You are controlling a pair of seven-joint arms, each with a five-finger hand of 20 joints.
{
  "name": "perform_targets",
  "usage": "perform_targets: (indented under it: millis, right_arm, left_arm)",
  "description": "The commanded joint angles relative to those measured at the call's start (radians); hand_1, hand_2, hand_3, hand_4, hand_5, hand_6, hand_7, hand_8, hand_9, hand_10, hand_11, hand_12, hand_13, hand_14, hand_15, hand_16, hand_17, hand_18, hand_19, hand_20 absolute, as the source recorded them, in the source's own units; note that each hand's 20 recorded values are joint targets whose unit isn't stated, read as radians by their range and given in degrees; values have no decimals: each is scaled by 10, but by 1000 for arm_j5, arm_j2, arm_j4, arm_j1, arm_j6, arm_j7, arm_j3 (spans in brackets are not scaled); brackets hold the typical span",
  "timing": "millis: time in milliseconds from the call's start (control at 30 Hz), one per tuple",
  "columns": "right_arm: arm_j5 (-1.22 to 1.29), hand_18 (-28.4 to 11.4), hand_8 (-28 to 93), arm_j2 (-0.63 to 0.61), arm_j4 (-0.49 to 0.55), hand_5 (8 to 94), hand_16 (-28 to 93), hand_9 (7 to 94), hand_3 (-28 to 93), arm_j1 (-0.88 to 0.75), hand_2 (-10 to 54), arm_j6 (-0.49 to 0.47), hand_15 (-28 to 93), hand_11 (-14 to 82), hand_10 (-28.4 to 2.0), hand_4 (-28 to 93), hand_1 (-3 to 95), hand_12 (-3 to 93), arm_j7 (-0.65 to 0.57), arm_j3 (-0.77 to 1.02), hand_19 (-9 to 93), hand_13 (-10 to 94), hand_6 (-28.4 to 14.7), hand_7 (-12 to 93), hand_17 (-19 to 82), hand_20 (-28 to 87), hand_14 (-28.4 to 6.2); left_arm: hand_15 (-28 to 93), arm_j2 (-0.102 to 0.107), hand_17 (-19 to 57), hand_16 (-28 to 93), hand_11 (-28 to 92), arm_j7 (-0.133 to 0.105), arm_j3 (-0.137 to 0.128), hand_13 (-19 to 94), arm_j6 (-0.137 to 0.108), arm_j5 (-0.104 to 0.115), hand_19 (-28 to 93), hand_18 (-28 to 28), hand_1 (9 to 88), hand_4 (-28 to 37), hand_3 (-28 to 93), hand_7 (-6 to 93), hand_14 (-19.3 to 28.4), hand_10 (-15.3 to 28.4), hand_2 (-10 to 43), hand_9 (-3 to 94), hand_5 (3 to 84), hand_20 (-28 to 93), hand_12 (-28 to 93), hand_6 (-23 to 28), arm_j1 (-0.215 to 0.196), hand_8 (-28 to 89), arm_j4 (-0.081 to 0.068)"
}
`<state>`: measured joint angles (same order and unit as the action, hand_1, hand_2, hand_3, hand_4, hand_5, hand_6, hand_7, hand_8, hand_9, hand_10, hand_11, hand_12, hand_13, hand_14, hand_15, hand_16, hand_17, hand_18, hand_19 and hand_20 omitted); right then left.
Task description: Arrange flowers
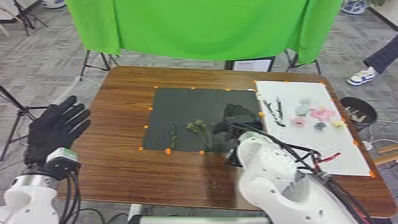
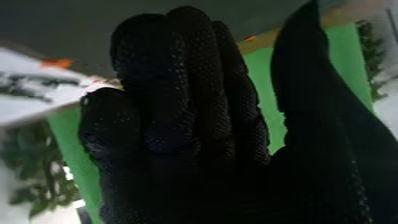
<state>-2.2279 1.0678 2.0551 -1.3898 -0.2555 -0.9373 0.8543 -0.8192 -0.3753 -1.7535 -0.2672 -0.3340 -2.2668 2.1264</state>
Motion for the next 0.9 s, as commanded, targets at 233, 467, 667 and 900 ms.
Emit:
perform_targets:
  millis: [233, 467, 667, 900]
  right_arm:
    - [-6, -143, -59, 3, -50, 742, 346, 841, 663, 4, -95, -95, 448, 259, -171, -159, 421, 261, 12, -41, 932, 876, -76, 184, 625, 180, -86]
    - [-6, -143, -60, 17, -41, 741, 345, 838, 644, 9, -95, -102, 450, 260, -172, -162, 412, 261, 28, -65, 932, 873, -76, 184, 622, 181, -87]
    - [-1, -143, -60, 17, -39, 741, 344, 838, 644, -2, -95, -105, 451, 260, -172, -163, 406, 260, 25, -61, 932, 873, -77, 183, 621, 181, -88]
    - [3, -143, -60, 1, -30, 742, 342, 839, 642, -9, -95, -94, 452, 260, -172, -161, 402, 259, 22, -46, 932, 873, -77, 183, 621, 180, -88]
  left_arm:
    - [339, -10, -67, -47, 211, 0, 8, 214, 7, 6, 330, 155, 271, -283, 728, 115, 165, 165, 109, 341, 412, 99, 143, 99, 3, -67, 0]
    - [339, -11, -67, -47, 212, 9, 16, 214, 10, 6, 330, 155, 271, -283, 729, 116, 165, 165, 108, 341, 413, 99, 143, 99, 15, -67, -4]
    - [340, -9, -67, -48, 212, 15, 10, 214, 10, 7, 330, 155, 271, -283, 728, 116, 165, 164, 108, 341, 412, 99, 143, 99, 11, -67, -6]
    - [340, -13, -67, -48, 211, 23, 8, 214, 14, 9, 330, 155, 271, -283, 727, 116, 164, 165, 109, 340, 412, 99, 142, 99, 6, -66, -7]
